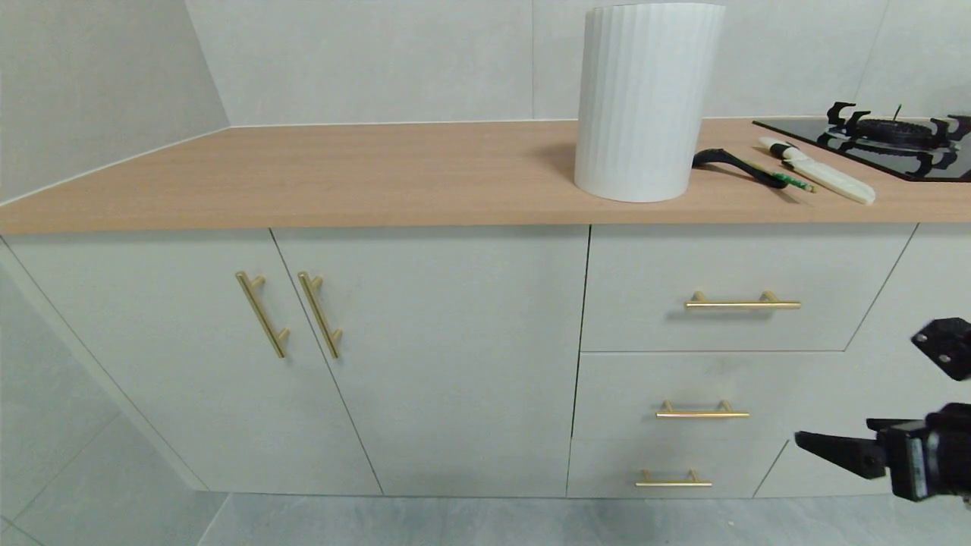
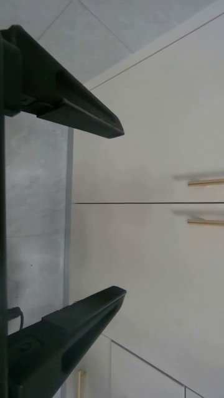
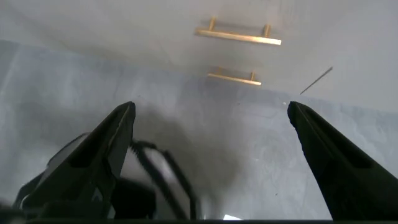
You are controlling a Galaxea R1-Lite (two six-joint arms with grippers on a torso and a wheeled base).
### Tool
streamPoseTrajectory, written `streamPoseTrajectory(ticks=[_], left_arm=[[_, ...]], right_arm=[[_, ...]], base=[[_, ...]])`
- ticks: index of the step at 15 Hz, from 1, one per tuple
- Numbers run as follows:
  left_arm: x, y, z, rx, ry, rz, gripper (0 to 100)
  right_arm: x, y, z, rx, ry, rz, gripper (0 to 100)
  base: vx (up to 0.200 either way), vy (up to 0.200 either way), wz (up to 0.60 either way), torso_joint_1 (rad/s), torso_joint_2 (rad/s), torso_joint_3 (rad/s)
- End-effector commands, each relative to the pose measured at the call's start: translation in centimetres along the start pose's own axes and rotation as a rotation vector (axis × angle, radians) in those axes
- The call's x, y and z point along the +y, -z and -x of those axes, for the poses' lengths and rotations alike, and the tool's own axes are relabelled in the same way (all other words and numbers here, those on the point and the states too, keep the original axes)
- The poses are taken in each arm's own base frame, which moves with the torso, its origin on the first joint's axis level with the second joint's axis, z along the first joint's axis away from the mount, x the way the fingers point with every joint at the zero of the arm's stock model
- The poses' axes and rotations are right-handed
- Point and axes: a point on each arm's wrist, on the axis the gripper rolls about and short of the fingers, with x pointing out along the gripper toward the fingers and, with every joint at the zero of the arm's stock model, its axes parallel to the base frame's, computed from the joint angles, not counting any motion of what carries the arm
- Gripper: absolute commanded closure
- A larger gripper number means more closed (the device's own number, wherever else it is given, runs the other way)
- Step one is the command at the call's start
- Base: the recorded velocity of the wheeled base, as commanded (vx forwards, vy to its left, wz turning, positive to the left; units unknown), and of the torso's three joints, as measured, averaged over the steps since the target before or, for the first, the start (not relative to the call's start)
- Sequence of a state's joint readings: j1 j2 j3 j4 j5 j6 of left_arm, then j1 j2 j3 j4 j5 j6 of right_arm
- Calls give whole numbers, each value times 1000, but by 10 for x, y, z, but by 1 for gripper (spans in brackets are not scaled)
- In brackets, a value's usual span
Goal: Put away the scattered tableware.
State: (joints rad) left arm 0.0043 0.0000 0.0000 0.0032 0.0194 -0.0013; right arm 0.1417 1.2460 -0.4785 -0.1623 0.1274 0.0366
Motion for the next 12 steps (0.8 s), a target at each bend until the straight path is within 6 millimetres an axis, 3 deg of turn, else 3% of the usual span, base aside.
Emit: streamPoseTrajectory(ticks=[1,3,7,12], left_arm=[[0,0,0,0,-1,0,0],[0,0,0,0,-1,0,0],[0,0,0,0,-1,0,0],[0,0,0,0,-1,0,0]], right_arm=[[-8,-13,-80,142,31,-6,0],[-10,-13,-107,193,46,6,0],[-14,14,-157,277,122,14,0],[-22,35,-197,136,157,15,0]], base=[[0,0,0,0,0,0],[0,0,0,0,0,0],[0,0,0,0,0,0],[0,0,0,0,0,0]])
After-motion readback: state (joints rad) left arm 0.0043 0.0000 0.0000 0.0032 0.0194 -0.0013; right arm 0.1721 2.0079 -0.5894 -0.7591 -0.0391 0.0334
